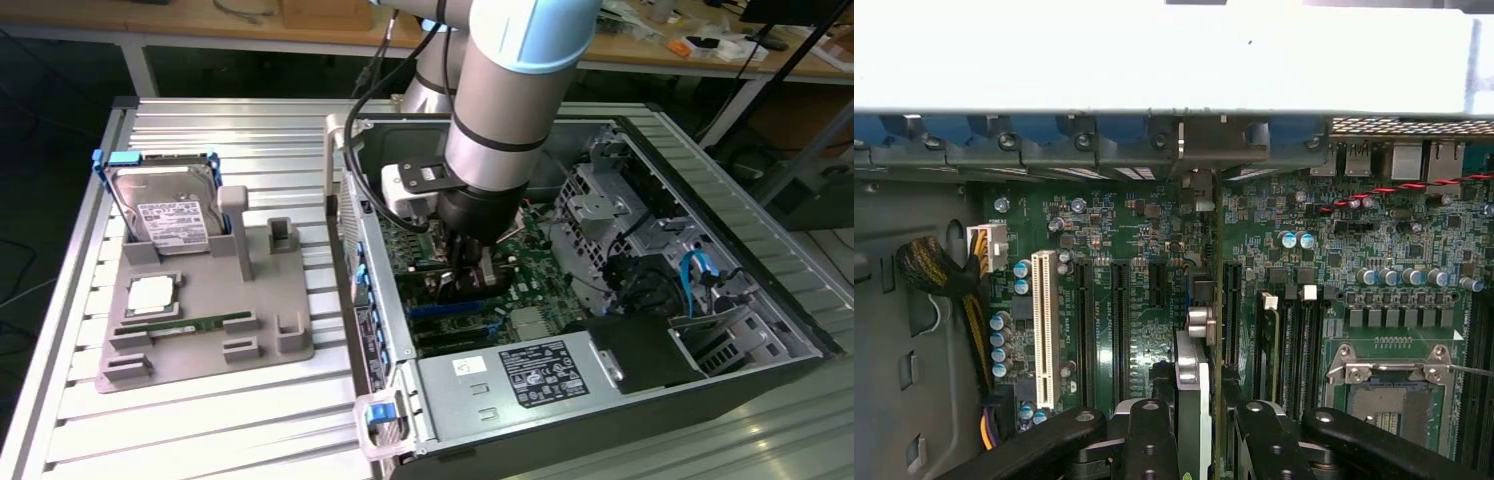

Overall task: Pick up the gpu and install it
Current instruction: 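Insert the gpu into the slot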

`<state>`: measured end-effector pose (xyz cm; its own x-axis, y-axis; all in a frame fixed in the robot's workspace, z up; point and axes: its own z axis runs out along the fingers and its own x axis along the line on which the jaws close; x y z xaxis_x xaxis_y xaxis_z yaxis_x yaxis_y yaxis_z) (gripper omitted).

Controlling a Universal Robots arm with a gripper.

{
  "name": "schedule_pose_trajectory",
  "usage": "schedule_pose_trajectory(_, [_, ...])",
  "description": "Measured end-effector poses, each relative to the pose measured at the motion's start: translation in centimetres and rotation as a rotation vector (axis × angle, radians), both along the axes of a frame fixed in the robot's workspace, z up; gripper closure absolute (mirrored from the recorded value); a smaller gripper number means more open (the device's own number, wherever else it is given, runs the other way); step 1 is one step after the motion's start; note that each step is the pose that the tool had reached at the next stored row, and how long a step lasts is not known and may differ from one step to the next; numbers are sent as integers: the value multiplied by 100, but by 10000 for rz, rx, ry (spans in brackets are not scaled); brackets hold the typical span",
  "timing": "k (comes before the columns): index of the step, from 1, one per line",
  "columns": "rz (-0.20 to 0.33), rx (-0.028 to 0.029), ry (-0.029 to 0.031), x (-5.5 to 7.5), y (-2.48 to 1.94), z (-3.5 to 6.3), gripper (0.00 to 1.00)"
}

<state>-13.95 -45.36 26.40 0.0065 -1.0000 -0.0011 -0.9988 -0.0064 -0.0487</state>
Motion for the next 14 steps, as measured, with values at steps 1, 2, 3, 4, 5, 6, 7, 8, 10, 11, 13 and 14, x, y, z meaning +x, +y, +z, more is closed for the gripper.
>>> schedule_pose_trajectory(1, [1, 1, 0, 0, 0, -3, 72])
schedule_pose_trajectory(2, [0, -1, 1, 0, 0, -6, 72])
schedule_pose_trajectory(3, [1, -1, 1, 0, 0, -8, 72])
schedule_pose_trajectory(4, [0, -2, 1, 0, 0, -11, 72])
schedule_pose_trajectory(5, [1, -2, 1, 0, 0, -14, 72])
schedule_pose_trajectory(6, [1, -1, 1, 0, 0, -17, 72])
schedule_pose_trajectory(7, [1, -1, 1, 0, 0, -20, 72])
schedule_pose_trajectory(8, [1, -2, 1, 0, 0, -24, 72])
schedule_pose_trajectory(10, [1, -1, 1, -1, 0, -29, 72])
schedule_pose_trajectory(11, [1, -2, 1, -1, 0, -29, 72])
schedule_pose_trajectory(13, [0, -1, 3, -2, 0, -29, 72])
schedule_pose_trajectory(14, [-1, -1, 2, -2, 0, -29, 72])
